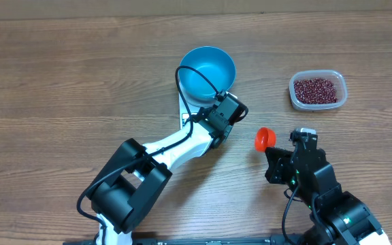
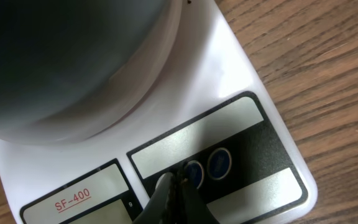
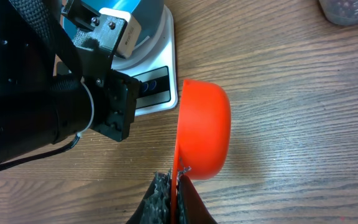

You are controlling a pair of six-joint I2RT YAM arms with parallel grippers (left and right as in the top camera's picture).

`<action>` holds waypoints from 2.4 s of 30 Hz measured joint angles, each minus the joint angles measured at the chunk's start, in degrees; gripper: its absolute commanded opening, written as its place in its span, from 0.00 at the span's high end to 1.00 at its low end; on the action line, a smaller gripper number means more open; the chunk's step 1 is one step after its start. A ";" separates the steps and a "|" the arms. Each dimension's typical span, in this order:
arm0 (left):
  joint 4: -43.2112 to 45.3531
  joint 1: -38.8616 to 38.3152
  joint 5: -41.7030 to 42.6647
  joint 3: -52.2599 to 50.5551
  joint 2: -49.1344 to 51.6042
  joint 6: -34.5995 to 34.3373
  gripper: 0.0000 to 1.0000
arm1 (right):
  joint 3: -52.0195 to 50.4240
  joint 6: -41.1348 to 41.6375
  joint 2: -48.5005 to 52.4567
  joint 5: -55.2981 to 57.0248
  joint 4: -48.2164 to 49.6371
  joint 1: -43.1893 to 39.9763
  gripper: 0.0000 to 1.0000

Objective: Scoop item into bowl and weigh 150g on scale

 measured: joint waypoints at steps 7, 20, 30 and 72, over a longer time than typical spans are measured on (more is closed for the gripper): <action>0.02 0.00 0.07 0.00 0.00 0.00 0.96 | -0.02 -0.02 0.00 0.00 -0.02 0.00 0.96; 0.07 0.00 0.02 0.00 0.00 0.00 0.96 | -0.02 0.00 0.00 0.00 -0.02 0.00 0.96; 0.07 0.11 -0.22 0.00 0.00 0.00 0.96 | -0.02 0.00 0.00 0.02 -0.02 0.00 0.96; -6.69 0.74 -2.14 -1.73 -3.10 0.04 0.96 | -0.02 0.00 0.00 0.02 0.09 0.00 0.96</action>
